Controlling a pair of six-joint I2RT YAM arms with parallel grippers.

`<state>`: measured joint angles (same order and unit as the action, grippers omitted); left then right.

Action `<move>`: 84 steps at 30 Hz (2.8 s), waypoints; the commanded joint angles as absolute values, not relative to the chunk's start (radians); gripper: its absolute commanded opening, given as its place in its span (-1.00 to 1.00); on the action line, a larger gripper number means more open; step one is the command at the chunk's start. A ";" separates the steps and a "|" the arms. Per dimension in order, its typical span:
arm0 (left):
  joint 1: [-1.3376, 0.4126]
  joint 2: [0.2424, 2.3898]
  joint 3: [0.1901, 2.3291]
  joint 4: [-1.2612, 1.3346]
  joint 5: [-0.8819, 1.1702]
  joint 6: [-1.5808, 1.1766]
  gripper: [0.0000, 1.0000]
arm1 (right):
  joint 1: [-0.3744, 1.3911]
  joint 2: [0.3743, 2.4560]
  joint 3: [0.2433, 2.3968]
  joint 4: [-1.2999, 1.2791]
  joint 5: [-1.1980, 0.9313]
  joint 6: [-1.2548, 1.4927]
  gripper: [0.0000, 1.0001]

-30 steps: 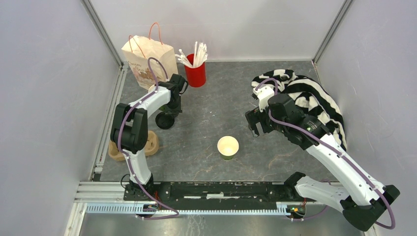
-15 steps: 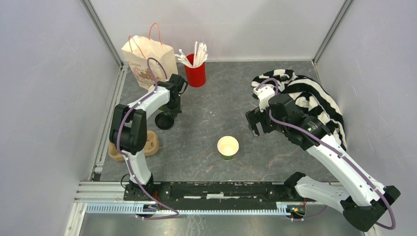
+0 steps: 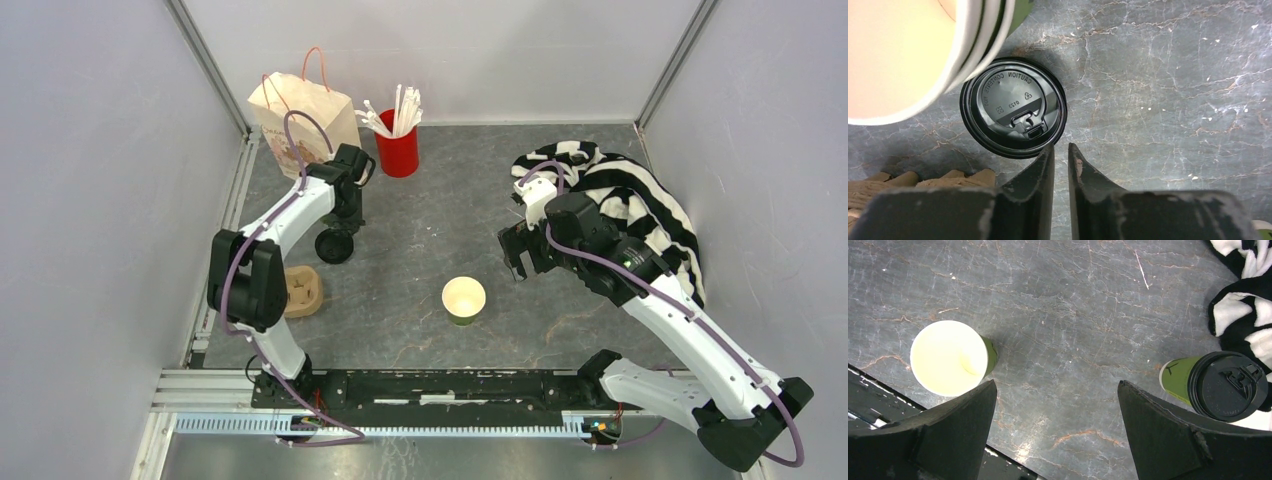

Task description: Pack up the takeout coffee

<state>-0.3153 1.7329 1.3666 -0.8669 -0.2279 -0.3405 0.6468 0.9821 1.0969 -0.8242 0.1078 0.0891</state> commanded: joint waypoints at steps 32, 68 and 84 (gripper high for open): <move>-0.314 1.891 1.373 -0.822 -0.241 -0.266 -0.58 | 0.647 0.963 1.094 -0.787 0.103 0.082 0.96; -0.333 1.623 1.446 -0.965 -0.226 -0.326 -0.96 | 0.645 0.952 1.069 -0.768 0.068 0.089 0.96; -0.334 1.195 1.258 -0.418 0.629 -0.836 -0.97 | 0.640 1.028 1.224 -0.625 -0.251 0.276 0.96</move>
